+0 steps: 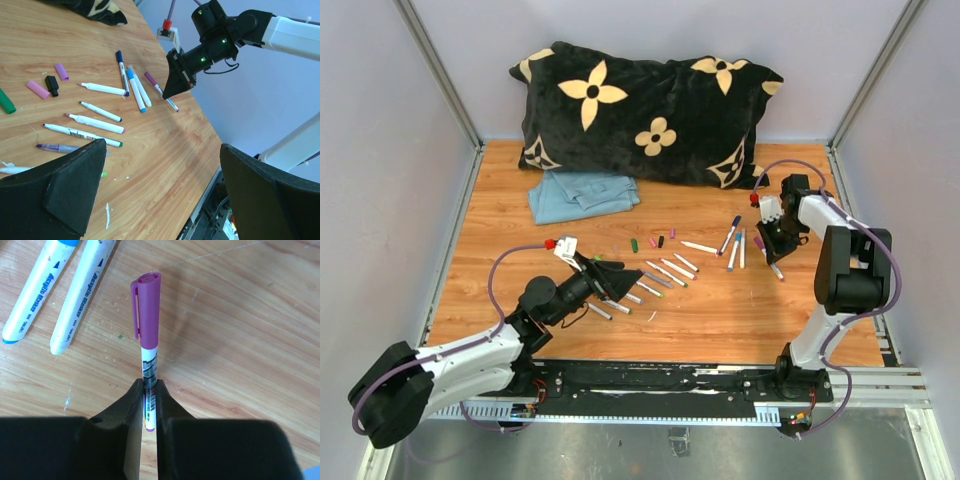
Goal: Open the pen caps
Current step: Pick up the pen from the center of the board.
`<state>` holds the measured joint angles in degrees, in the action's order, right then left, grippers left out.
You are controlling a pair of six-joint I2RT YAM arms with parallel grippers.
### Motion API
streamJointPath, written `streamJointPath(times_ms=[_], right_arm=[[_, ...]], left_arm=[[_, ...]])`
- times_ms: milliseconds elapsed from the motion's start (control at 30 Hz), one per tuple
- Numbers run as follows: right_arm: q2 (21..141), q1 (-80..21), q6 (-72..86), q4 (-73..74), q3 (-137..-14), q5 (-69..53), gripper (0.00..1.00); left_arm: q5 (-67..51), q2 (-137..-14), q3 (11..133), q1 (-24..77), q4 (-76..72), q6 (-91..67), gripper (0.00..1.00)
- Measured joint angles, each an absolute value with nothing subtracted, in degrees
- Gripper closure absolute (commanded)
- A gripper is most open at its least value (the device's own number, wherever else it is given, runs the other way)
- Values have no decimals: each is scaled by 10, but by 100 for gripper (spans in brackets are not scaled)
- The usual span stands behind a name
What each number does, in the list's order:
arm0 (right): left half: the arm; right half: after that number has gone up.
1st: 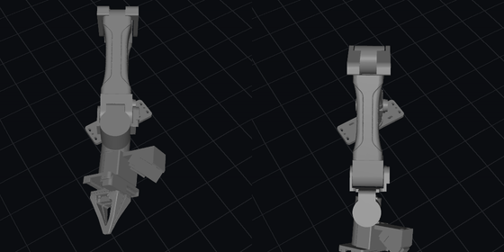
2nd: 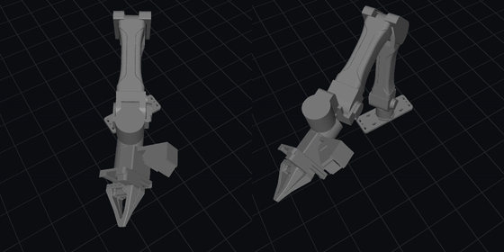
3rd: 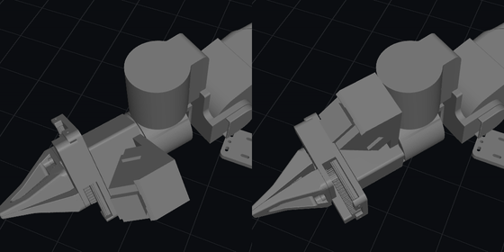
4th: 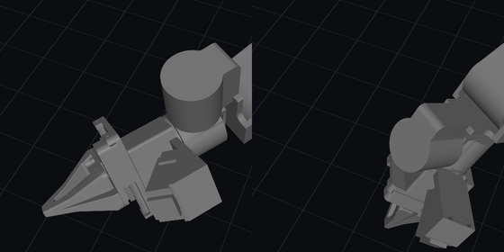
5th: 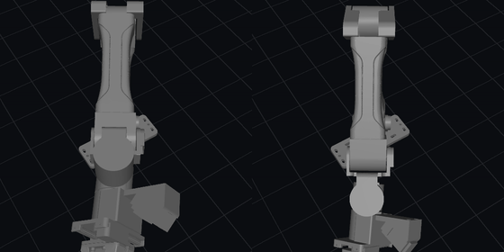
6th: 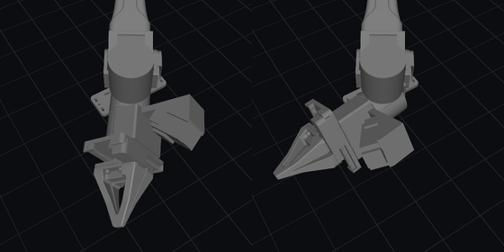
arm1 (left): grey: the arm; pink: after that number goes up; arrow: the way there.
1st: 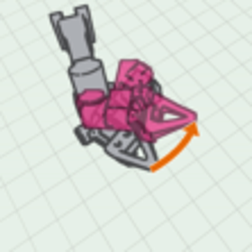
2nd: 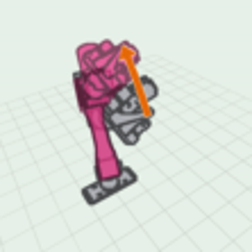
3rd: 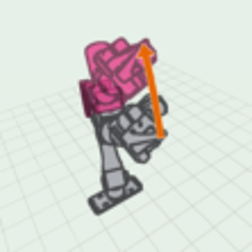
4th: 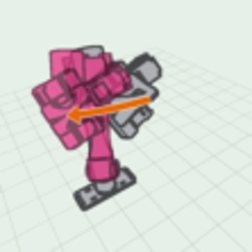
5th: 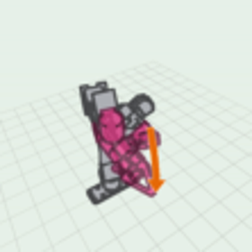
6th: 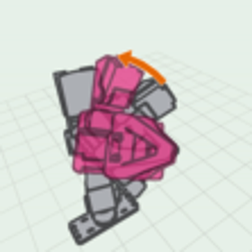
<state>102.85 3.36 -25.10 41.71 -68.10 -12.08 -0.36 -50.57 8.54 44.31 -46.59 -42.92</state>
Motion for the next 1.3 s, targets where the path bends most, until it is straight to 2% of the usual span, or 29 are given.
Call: streamJointPath(times_ms=[867, 1300], right_arm=[[961, 34, -252, 409, -681, -183, 99], [919, 34, -254, 409, -677, -266, 99]], left_arm=[[-27, -572, 76, 443, -547, -442, 1], [-37, -606, 67, 443, -602, -457, 1]])
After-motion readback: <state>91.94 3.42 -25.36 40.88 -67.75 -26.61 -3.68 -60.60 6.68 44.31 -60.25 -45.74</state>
